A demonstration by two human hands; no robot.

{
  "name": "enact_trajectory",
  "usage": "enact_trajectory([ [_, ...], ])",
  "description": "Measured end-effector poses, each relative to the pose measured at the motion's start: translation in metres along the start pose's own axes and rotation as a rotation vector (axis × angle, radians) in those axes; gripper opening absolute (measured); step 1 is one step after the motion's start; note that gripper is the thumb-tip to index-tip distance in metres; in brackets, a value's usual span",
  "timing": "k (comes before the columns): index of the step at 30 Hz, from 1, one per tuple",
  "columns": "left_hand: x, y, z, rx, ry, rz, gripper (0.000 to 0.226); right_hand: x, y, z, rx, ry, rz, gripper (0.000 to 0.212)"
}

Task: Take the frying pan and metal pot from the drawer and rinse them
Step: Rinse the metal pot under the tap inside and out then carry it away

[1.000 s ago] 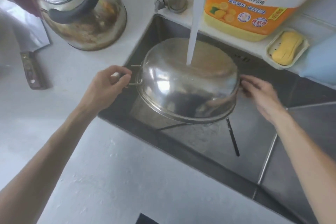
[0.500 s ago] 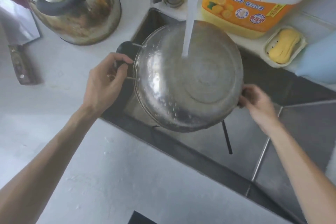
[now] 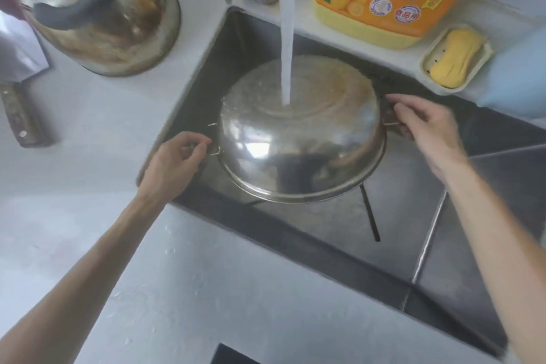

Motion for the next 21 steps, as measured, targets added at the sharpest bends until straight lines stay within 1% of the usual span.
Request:
enact_trajectory([
  [2,-0.001,-0.014,0.008,0.007,0.011,0.036,0.009,0.004,0.01,0.021,-0.002,0.106,-0.012,0.026],
  [4,-0.002,-0.019,0.008,0.03,-0.001,0.014,0.005,0.012,0.017,0.031,-0.024,0.199,-0.023,0.026],
  [6,-0.003,-0.013,0.002,0.043,-0.037,-0.064,0.02,0.02,0.019,0.03,-0.037,0.234,-0.019,0.029],
  [7,-0.002,-0.007,-0.006,0.05,-0.063,-0.11,0.023,0.023,0.018,0.024,-0.029,0.228,-0.025,0.03],
  [9,0.002,0.009,-0.022,0.049,-0.142,-0.2,0.024,0.026,0.011,0.006,-0.037,0.18,-0.042,0.031],
  [11,0.011,0.027,-0.045,0.05,-0.258,-0.251,0.027,0.029,-0.005,-0.018,-0.08,0.07,-0.033,0.031],
  [13,0.023,0.043,-0.073,0.021,-0.393,-0.268,0.031,0.031,-0.029,-0.042,-0.115,-0.062,0.031,0.029],
  [15,0.034,0.052,-0.098,-0.025,-0.483,-0.277,0.029,0.036,-0.056,-0.056,-0.128,-0.187,0.148,0.025],
  [16,0.037,0.055,-0.106,-0.044,-0.495,-0.28,0.025,0.039,-0.067,-0.059,-0.125,-0.234,0.194,0.028],
  [18,0.038,0.058,-0.113,-0.069,-0.462,-0.28,0.017,0.042,-0.079,-0.062,-0.106,-0.279,0.232,0.032],
  [21,0.031,0.06,-0.096,-0.01,-0.332,-0.229,0.009,0.04,-0.075,-0.066,-0.073,-0.297,0.24,0.021],
])
Point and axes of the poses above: each hand's wrist, its own x-axis away from the middle knuckle, its own y-axis out of the back of the hand, z = x × y, the point moved 7 cm from there along -x, towards the middle knuckle, and after that the axes turned 2 degrees about y, right-handed, at the moved point
